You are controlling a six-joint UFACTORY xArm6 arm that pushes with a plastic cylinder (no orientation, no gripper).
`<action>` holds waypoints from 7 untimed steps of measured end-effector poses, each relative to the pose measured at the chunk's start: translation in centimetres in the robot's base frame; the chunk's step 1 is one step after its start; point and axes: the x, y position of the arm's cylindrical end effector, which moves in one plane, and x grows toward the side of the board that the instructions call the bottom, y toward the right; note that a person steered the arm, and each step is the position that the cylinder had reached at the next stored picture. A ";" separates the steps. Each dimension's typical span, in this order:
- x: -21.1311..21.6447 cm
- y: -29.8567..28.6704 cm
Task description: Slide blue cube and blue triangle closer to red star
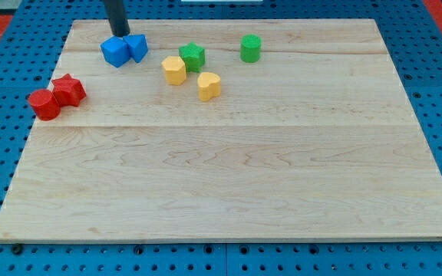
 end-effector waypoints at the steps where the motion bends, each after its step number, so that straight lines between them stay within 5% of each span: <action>1: 0.1 3.9; 4: 7.2 -0.5; 6: 9.2 -6.0; 7: 6.2 -5.3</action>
